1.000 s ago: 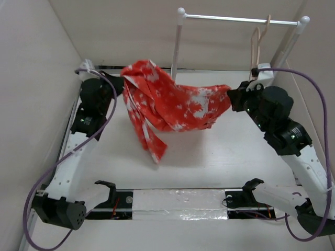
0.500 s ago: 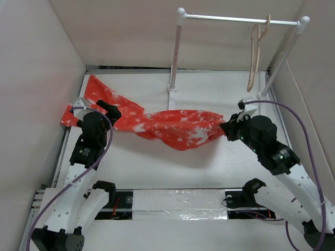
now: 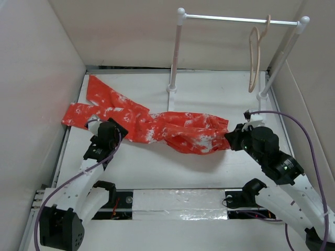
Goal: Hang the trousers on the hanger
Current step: Flatten out the trousers at the center of the board.
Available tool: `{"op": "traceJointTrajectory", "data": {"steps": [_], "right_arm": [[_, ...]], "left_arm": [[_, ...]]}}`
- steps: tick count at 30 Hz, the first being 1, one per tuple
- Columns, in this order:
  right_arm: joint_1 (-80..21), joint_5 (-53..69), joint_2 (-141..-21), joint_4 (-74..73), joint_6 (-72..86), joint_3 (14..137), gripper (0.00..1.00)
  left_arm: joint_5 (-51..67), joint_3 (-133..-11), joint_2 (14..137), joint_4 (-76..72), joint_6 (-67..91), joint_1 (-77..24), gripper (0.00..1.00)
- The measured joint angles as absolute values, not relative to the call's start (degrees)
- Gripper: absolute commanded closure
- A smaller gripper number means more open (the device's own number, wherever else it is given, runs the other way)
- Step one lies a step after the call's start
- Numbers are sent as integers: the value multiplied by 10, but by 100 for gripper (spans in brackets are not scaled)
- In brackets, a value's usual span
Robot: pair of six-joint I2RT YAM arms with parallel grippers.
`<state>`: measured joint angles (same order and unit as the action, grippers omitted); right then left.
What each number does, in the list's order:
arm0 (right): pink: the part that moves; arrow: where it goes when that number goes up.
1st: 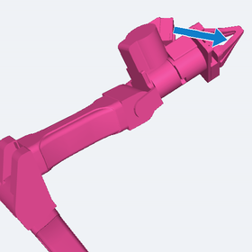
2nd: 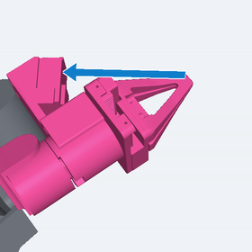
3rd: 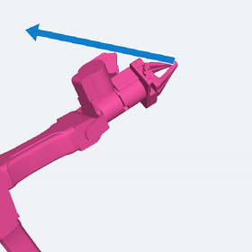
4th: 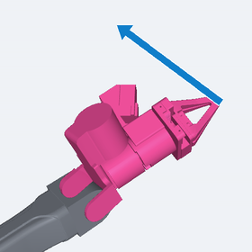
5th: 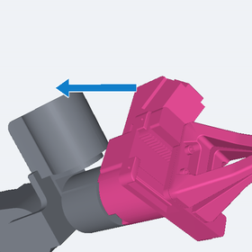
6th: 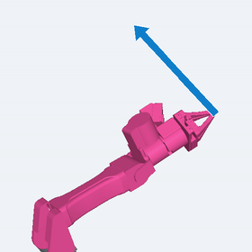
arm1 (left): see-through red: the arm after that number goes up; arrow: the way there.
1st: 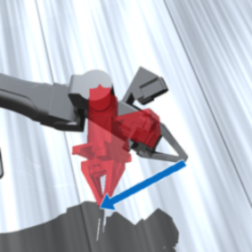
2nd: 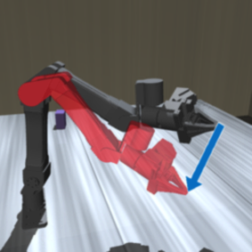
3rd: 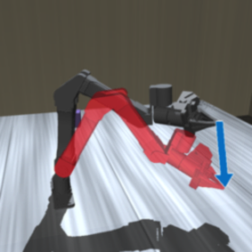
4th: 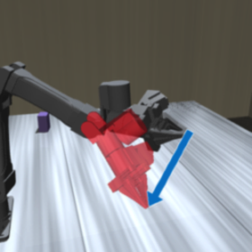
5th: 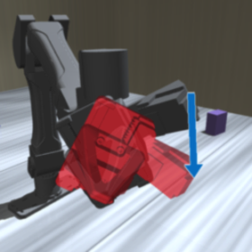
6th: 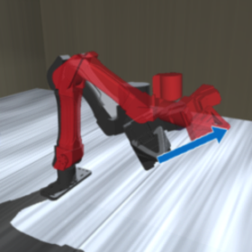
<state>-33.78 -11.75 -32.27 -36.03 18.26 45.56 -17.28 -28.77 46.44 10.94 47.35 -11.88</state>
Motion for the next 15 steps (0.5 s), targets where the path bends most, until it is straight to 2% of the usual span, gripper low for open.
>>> {"op": "traceJointTrajectory", "data": {"steps": [7, 11, 13, 14, 15], "right_arm": [[-338, -119, -318, -359, 189, 455, 100], [-338, -117, -322, -357, 189, 455, 100], [-338, -115, -322, -354, 188, 453, 100], [-338, -114, -322, -354, 188, 451, 100], [-338, -111, -323, -353, 188, 451, 100]], "left_arm": [[-184, -250, 554, 62, 519, -71, 20], [-175, -250, 618, 12, 527, -32, 24], [-169, -250, 645, -13, 528, -20, 32], [-165, -250, 658, -26, 529, -16, 48], [-160, -250, 669, -37, 531, -14, 57]]}}
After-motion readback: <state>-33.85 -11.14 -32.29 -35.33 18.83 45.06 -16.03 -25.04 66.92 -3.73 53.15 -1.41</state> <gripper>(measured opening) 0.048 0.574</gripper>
